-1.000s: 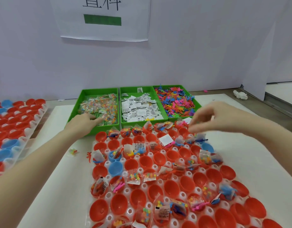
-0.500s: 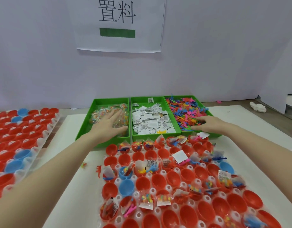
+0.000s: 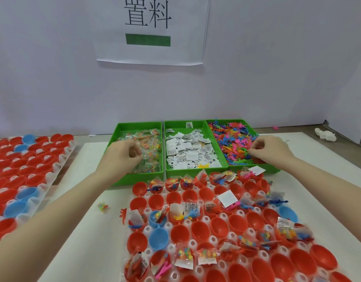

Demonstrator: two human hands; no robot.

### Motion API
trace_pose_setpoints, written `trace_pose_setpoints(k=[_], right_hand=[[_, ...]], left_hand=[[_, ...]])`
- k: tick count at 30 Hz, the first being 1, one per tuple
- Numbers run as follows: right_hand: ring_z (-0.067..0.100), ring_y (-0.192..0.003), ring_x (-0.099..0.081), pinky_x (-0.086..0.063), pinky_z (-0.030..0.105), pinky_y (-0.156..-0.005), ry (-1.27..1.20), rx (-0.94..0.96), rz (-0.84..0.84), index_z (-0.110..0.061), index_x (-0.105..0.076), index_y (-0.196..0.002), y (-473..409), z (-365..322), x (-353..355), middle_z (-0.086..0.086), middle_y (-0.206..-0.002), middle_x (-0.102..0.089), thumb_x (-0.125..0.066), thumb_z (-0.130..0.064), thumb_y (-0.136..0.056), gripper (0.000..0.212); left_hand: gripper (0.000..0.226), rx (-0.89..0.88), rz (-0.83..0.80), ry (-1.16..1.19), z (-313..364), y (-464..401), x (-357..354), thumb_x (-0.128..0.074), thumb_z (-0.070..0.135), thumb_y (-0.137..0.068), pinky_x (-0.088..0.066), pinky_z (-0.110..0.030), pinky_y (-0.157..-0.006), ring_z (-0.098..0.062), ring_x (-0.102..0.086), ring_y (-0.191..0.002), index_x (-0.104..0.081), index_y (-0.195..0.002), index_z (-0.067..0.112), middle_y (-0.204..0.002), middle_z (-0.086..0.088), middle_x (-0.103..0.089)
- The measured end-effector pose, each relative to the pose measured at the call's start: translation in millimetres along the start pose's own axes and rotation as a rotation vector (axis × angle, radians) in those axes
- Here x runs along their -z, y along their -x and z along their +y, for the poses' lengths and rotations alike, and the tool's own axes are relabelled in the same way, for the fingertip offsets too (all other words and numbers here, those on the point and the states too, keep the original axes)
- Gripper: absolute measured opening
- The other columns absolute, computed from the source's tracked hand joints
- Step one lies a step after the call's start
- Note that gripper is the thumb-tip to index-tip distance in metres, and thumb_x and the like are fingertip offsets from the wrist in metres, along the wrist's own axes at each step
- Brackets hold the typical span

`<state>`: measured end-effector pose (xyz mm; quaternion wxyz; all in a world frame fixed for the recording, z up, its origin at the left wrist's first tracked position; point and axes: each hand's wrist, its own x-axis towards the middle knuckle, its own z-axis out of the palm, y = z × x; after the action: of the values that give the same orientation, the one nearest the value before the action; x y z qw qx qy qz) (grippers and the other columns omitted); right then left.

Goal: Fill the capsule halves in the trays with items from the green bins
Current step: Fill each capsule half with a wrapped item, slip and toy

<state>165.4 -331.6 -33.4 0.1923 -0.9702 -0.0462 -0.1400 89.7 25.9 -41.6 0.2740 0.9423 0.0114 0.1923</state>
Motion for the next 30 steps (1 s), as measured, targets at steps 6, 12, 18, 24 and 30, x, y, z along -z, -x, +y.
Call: trace_pose_setpoints(k=[6,12,18,24,30], right_hand=[[0.016,-0.078,-0.053,-0.037,0.027,-0.071,-0.380,-0.171,0.194,-0.010,-0.061,-0.074,-3,-7,1,0.006,-0.081,-0.061,-0.067,-0.010,-0.080,0.008],[0.030,-0.102,-0.059,-0.041,0.033,-0.083,-0.408,-0.238,0.139,-0.006,-0.056,-0.106,-12,-10,1,0.013,-0.096,-0.066,-0.046,-0.007,-0.090,0.018],[0.034,-0.104,-0.053,-0.034,0.032,-0.074,-0.171,-0.219,0.046,-0.001,-0.051,-0.117,-12,-7,0,0.021,-0.113,-0.060,-0.051,-0.024,-0.094,0.033],[0.023,-0.078,-0.056,-0.038,0.027,-0.061,0.156,-0.131,0.114,-0.008,-0.054,-0.108,-1,-18,1,0.008,-0.094,-0.064,-0.044,-0.062,-0.086,0.060],[0.015,-0.084,-0.058,-0.045,0.028,-0.071,0.171,0.193,-0.134,-0.025,-0.065,-0.107,3,-81,-8,-0.003,-0.102,-0.065,-0.056,-0.050,-0.084,0.035]], left_hand=[[0.028,0.140,0.029,-0.015,-12,-2,1,-0.052,0.004,-0.089,-0.035,-0.027,-0.067,-0.024,-0.050,-0.070,-0.065,-0.113,0.008,-0.080,-0.010,-0.064],[0.019,0.124,0.081,-0.049,-16,4,6,-0.054,0.008,-0.090,-0.035,-0.030,-0.068,-0.031,-0.054,-0.079,-0.071,-0.098,0.003,-0.089,-0.016,-0.063],[0.018,0.077,0.222,0.024,-12,19,13,-0.063,0.018,-0.087,-0.043,-0.030,-0.074,-0.022,-0.059,-0.077,-0.074,-0.094,0.006,-0.092,-0.010,-0.071],[0.019,0.166,0.337,0.113,-7,27,19,-0.064,0.019,-0.086,-0.049,-0.032,-0.076,-0.018,-0.061,-0.075,-0.073,-0.094,0.004,-0.089,-0.010,-0.072],[0.007,0.289,0.449,0.399,14,40,22,-0.065,0.015,-0.082,-0.053,-0.040,-0.081,-0.022,-0.066,-0.076,-0.069,-0.086,0.009,-0.081,-0.009,-0.070]])
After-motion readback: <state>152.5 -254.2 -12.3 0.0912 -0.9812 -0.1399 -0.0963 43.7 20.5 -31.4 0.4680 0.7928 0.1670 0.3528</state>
